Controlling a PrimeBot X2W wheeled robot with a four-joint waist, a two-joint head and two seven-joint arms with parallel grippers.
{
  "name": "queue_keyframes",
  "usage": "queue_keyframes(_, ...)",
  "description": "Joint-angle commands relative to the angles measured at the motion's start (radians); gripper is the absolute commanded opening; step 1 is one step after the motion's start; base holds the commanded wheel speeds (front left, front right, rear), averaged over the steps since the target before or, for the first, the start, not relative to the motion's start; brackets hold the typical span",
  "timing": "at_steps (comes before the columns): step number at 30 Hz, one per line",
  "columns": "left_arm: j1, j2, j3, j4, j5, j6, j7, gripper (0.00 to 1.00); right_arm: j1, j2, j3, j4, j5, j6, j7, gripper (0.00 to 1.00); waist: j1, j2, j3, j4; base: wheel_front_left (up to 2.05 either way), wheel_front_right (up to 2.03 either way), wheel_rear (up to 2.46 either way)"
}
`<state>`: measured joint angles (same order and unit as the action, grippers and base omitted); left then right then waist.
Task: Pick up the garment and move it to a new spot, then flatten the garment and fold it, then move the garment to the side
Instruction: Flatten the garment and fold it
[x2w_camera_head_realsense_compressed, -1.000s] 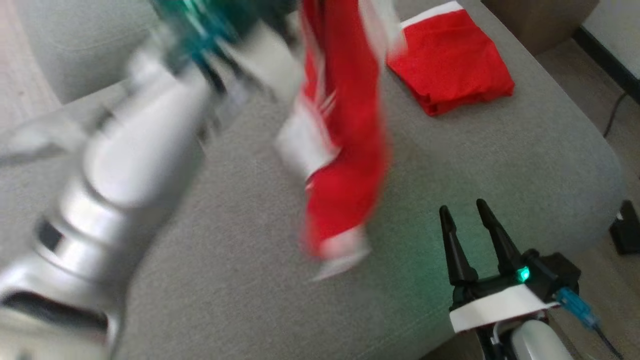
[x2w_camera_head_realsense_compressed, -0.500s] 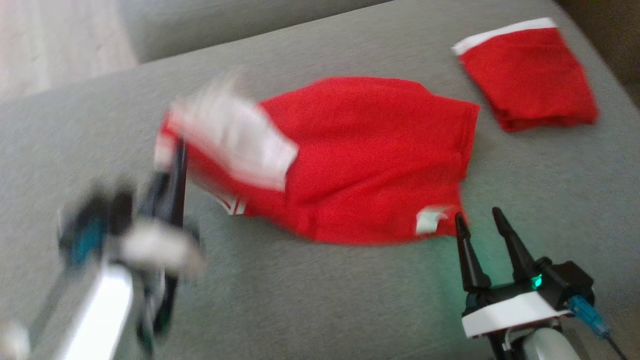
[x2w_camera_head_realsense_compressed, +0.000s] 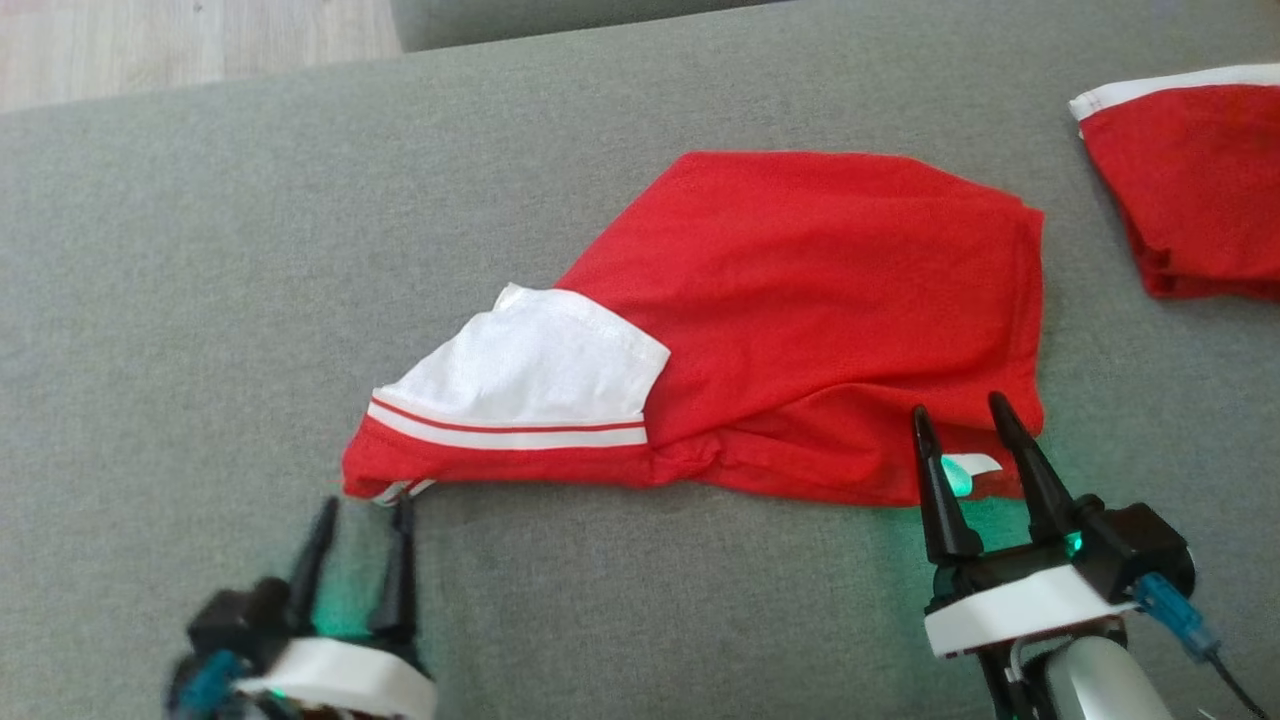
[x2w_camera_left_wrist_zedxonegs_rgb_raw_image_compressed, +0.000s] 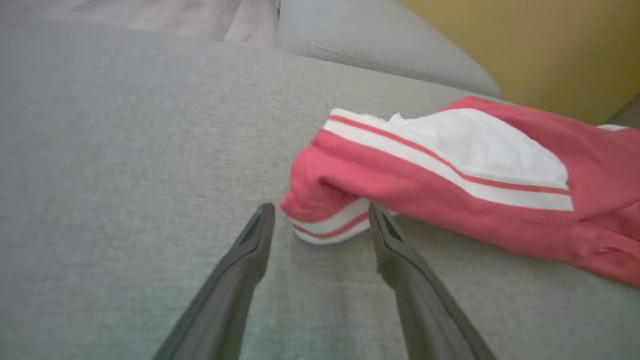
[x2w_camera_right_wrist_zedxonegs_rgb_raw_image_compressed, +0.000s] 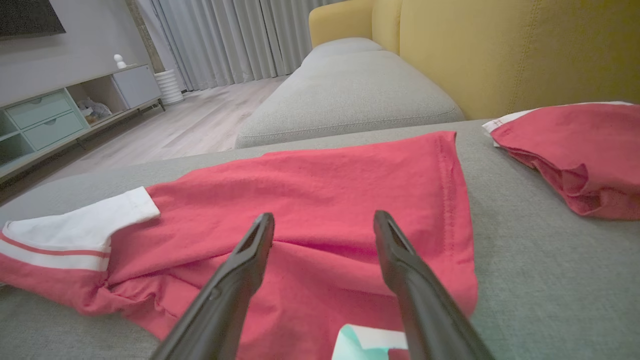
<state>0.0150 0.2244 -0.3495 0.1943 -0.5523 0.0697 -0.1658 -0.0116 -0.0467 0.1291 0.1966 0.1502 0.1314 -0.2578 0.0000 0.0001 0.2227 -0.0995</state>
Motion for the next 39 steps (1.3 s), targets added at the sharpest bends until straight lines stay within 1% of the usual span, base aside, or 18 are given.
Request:
queue_keyframes(1,-0.028,0.042,0.042,-0.057,0.019,0.014,0.013,1.0,-0.026,-0.004,0.026,-0.031,-0.006,-0.001,-0.004,1.0,0.0,-0.0001,0.005,-0.002,0.0,0.0,0.0)
queue_keyframes(3,-0.046,0.092,0.05,-0.127,0.035,0.022,0.066,1.0,-0.031,-0.004,0.026,-0.033,-0.006,-0.001,-0.004,1.0,0.0,-0.0001,0.016,-0.005,0.0,0.0,0.0)
queue_keyframes(5,-0.084,0.155,0.039,-0.208,0.035,-0.014,0.155,1.0,-0.035,-0.004,0.024,-0.034,-0.006,-0.001,-0.004,1.0,0.0,-0.0001,0.027,-0.008,0.0,0.0,0.0)
queue_keyframes(8,-0.19,0.246,0.028,-0.319,0.043,-0.055,0.316,1.0,-0.044,-0.004,0.032,-0.033,-0.007,-0.001,-0.004,1.0,0.0,-0.0001,0.046,-0.017,0.0,0.0,0.0)
queue_keyframes(11,-0.329,0.302,0.004,-0.357,0.043,-0.104,0.462,1.0,-0.063,-0.004,0.042,-0.03,-0.007,-0.001,-0.004,1.0,0.0,-0.0001,0.068,-0.039,0.0,0.0,0.0)
queue_keyframes(12,-0.379,0.314,-0.006,-0.349,0.047,-0.12,0.502,1.0,-0.07,-0.004,0.045,-0.029,-0.006,-0.001,-0.004,1.0,0.0,-0.0001,0.075,-0.049,0.0,0.0,0.0)
queue_keyframes(15,-0.508,0.326,-0.052,-0.284,0.031,-0.161,0.611,1.0,-0.091,-0.004,0.053,-0.029,-0.002,-0.001,-0.004,1.0,0.0,-0.0001,0.098,-0.083,0.0,0.0,0.0)
queue_keyframes(18,-0.599,0.34,-0.102,-0.198,0.004,-0.185,0.701,1.0,-0.106,-0.004,0.059,-0.03,0.01,-0.001,-0.004,1.0,0.0,-0.0001,0.119,-0.12,0.0,0.0,0.0)
queue_keyframes(21,-0.659,0.362,-0.141,-0.116,-0.02,-0.195,0.752,1.0,-0.113,-0.004,0.062,-0.031,0.024,-0.001,-0.004,1.0,0.0,-0.0001,0.136,-0.154,0.0,0.0,0.0)
queue_keyframes(25,-0.693,0.395,-0.194,-0.04,-0.057,-0.199,0.792,1.0,-0.114,-0.004,0.066,-0.029,0.04,-0.001,-0.004,1.0,0.0,-0.0001,0.151,-0.187,0.0,0.0,0.0)
queue_keyframes(29,-0.703,0.433,-0.254,-0.005,-0.082,-0.2,0.814,1.0,-0.113,-0.004,0.071,-0.03,0.056,-0.001,-0.004,1.0,0.0,-0.0001,0.158,-0.207,0.0,0.0,0.0)
queue_keyframes(30,-0.703,0.433,-0.254,-0.005,-0.082,-0.2,0.814,1.0,-0.113,-0.004,0.071,-0.03,0.056,-0.001,-0.004,1.0,0.0,-0.0001,0.158,-0.207,0.0,0.0,0.0)
queue_keyframes(32,-0.7,0.451,-0.279,0.003,-0.107,-0.2,0.834,1.0,-0.115,-0.004,0.072,-0.028,0.058,-0.001,-0.004,1.0,0.0,-0.0001,0.159,-0.214,0.0,0.0,0.0)
queue_keyframes(33,-0.699,0.46,-0.289,0.003,-0.118,-0.2,0.841,0.76,-0.116,-0.004,0.071,-0.029,0.061,-0.001,-0.004,1.0,0.0,-0.0001,0.159,-0.216,0.0,0.0,0.0)
queue_keyframes(34,-0.698,0.468,-0.298,0.001,-0.126,-0.2,0.847,0.44,-0.117,-0.004,0.07,-0.029,0.063,-0.001,-0.004,1.0,0.0,-0.0001,0.158,-0.218,0.0,0.0,0.0)
queue_keyframes(35,-0.696,0.476,-0.306,-0.002,-0.132,-0.2,0.854,0.0,-0.117,-0.004,0.069,-0.03,0.064,-0.001,-0.004,1.0,0.0,-0.0001,0.158,-0.219,0.0,0.0,0.0)
queue_keyframes(39,-0.692,0.494,-0.32,-0.018,-0.158,-0.2,0.858,0.0,-0.116,-0.004,0.064,-0.031,0.063,-0.001,-0.004,1.0,0.0,-0.0001,0.155,-0.218,0.0,0.0,0.0)
